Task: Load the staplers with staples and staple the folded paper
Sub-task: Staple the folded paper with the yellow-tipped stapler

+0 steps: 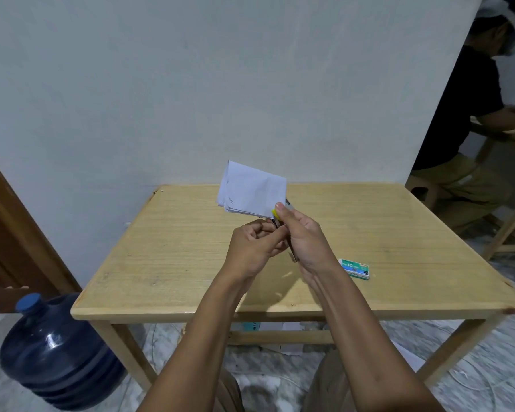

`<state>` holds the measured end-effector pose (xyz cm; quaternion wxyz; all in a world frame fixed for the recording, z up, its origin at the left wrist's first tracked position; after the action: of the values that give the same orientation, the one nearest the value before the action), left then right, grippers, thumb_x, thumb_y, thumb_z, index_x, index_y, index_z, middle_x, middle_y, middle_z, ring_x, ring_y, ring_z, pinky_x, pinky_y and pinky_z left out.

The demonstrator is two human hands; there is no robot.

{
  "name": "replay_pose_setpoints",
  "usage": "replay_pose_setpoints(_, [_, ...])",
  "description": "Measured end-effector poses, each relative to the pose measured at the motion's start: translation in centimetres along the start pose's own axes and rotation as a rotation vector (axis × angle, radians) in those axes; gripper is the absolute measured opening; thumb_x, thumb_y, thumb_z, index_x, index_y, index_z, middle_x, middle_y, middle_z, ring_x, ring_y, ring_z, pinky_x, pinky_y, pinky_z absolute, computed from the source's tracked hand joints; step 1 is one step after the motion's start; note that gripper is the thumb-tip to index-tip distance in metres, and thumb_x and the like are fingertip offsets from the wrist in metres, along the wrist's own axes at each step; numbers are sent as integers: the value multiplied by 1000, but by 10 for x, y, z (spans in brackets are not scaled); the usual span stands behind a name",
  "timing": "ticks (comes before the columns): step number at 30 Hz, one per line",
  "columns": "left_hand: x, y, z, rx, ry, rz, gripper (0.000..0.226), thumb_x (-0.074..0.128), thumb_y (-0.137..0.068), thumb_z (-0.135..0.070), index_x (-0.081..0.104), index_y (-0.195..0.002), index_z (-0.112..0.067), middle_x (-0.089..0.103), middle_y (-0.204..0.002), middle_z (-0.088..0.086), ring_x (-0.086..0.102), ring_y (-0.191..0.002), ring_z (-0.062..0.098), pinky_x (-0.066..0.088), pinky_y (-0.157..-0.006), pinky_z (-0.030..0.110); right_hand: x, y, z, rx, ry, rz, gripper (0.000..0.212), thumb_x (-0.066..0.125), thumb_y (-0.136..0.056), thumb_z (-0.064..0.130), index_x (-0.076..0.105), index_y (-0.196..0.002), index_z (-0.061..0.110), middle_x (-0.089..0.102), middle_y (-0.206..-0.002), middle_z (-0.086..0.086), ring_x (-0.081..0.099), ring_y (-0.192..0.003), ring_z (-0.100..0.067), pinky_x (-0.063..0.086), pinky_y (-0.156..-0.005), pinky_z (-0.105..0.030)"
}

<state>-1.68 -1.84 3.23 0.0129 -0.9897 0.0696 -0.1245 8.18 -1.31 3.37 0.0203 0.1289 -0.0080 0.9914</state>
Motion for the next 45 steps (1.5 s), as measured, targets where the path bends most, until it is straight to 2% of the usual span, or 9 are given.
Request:
replay_pose_setpoints(5, [-4, 0, -1, -35, -105, 80, 14, 74, -86, -16, 67, -82, -6, 66, -65, 3, 68, -69, 17, 57, -74, 27, -4, 0, 1, 1, 20, -14, 35, 64, -93, 40, 70, -105, 7, 74, -86, -8, 68, -73, -19, 52, -61, -27])
replay_pose_setpoints(10, [-22, -5, -11, -117, -219, 259, 42, 77, -81, -35, 68, -115, -13, 73, -109, 6, 71, -92, 24, 53, -92, 41, -14, 2, 6, -18, 43, 7, 27, 60, -95, 41, 73, -98, 18, 77, -95, -2, 70, -86, -15, 52, -85, -31])
replay_pose_setpoints(12, [-29, -10, -22, -76, -127, 189, 50, 76, -78, -42, 67, -115, -10, 70, -106, 9, 67, -84, 24, 55, -89, 45, -16, 3, 6, -6, 87, 1, 28, 59, -95, 43, 74, -97, 19, 78, -93, 0, 70, -84, -12, 52, -83, -30])
replay_pose_setpoints(18, [-38, -17, -32, 41, -40, -128, 13, 65, -93, -20, 66, -92, -8, 68, -76, 5, 63, -70, 23, 58, -74, 35, -16, 4, 3, 21, 231, -31, 37, 56, -94, 53, 72, -97, 19, 71, -89, -3, 56, -70, -13, 43, -79, -33])
replay_pose_setpoints(22, [-44, -19, -26, 1, 6, -162, 10, 65, -93, -18, 65, -89, -9, 69, -72, 0, 65, -70, 22, 56, -73, 33, -17, 6, 3, 71, 113, -18, 40, 49, -95, 56, 68, -96, 22, 68, -84, 2, 40, -46, -11, 34, -54, -29])
replay_pose_setpoints(27, [-44, -18, -20, -19, -25, -88, 9, 67, -92, -18, 66, -99, -12, 71, -84, -1, 68, -76, 20, 55, -73, 32, -25, 4, 2, 66, 134, -87, 48, 65, -79, 66, 60, -86, 18, 41, -68, 1, 25, -46, -11, 26, -53, -28])
replay_pose_setpoints(32, [-42, -20, -12, -97, -111, -8, 27, 68, -91, -29, 68, -111, -10, 73, -95, 4, 70, -78, 22, 56, -78, 36, -34, 2, 4, -1, 178, -130, 10, 71, -89, 27, 66, -86, 19, 51, -70, 4, 30, -43, -7, 30, -48, -22])
replay_pose_setpoints(40, [-36, -55, -11, -135, -302, -39, 22, 67, -92, -25, 72, -100, -5, 73, -85, 3, 66, -69, 16, 55, -73, 29, -77, -5, 16, -46, 380, -241, 23, 70, -90, 29, 62, -76, 12, 47, -51, 16, 40, -46, -3, 35, -45, -17])
replay_pose_setpoints(45, [0, -108, 11, -147, -239, -145, 9, 55, -86, 1, 64, -88, 0, 60, -81, 12, 59, -65, 28, 58, -66, 33, -125, -18, 20, 53, 363, -361, 35, 59, -90, 28, 54, -88, -7, 45, -82, -7, 30, -59, -20, 26, -59, -32])
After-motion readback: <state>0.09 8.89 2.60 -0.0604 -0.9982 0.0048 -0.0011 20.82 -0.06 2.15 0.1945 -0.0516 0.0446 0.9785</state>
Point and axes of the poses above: each hand's wrist, its own y-axis away from the middle knuckle, its own x-axis out of the palm, z = x × y, the point moved 6 cm from there along -y, towards the middle knuckle
